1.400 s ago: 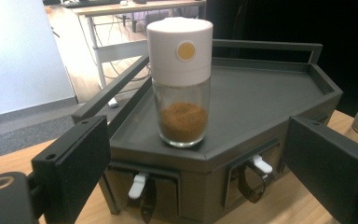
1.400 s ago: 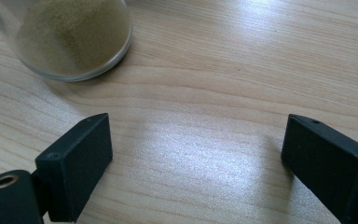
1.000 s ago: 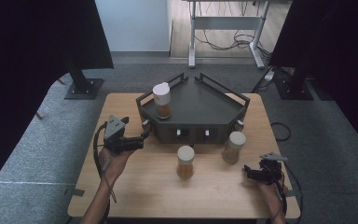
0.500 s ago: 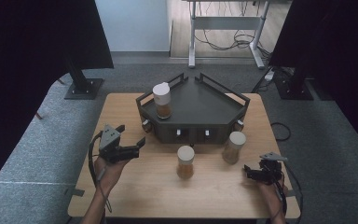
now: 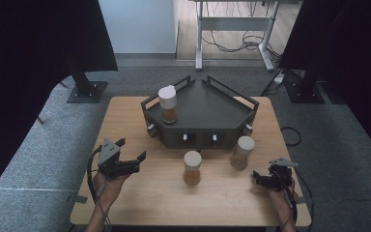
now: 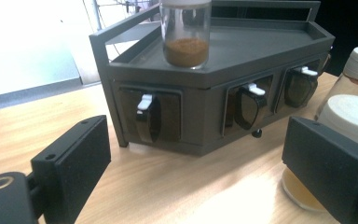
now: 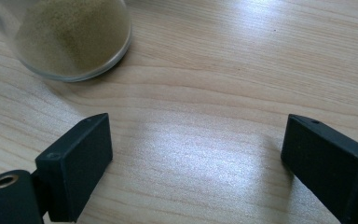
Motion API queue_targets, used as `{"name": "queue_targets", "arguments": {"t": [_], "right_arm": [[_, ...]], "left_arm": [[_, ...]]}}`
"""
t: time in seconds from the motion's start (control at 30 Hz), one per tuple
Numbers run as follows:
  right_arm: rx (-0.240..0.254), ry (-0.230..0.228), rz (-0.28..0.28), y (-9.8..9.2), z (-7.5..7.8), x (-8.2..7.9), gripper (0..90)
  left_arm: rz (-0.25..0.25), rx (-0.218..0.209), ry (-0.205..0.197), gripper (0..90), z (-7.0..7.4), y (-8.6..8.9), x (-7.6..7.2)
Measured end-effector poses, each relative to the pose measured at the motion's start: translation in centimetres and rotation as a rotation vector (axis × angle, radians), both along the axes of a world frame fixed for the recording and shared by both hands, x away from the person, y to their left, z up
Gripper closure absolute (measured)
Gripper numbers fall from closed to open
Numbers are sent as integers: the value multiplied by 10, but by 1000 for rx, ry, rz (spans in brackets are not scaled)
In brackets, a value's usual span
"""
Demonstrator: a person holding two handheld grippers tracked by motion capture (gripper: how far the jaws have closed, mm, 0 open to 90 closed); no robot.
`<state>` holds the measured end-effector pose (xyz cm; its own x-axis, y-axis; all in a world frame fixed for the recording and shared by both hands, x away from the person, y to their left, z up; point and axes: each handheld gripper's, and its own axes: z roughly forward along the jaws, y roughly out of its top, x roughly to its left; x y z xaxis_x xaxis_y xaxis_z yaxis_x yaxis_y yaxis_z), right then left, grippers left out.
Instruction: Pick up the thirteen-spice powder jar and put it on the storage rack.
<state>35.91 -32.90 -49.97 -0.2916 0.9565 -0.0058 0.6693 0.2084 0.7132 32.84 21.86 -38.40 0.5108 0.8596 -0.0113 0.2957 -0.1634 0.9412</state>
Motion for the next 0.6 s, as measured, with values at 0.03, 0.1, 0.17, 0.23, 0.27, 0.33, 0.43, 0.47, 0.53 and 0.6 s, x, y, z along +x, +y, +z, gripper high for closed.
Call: {"name": "queue_targets", "arguments": {"t": [0.03,0.1,0.17,0.23,0.27,0.33,0.43,0.47,0.53,0.6], "right_arm": [[0,0,0,0,0,0,81],[0,0,0,0,0,0,81],[0,0,-1,0,0,0,81],[0,0,-2,0,0,0,81],[0,0,-2,0,0,0,81],[0,0,-2,0,0,0,81],[0,0,-3,0,0,0,81],[0,0,-3,0,0,0,81],[0,0,-3,0,0,0,81],[0,0,-3,0,0,0,81]], "left_arm": [[1,-1,2,73,-1,1,-1],[2,-2,4,73,-4,3,-4],[2,-1,7,72,-8,4,-7],[3,4,11,72,-11,5,-9],[3,7,13,72,-13,5,-9],[4,12,18,71,-18,6,-11],[5,29,27,71,-25,7,-14],[6,33,30,70,-27,8,-14],[2,29,42,70,-32,8,-16],[3,32,49,69,-36,9,-17]]}}
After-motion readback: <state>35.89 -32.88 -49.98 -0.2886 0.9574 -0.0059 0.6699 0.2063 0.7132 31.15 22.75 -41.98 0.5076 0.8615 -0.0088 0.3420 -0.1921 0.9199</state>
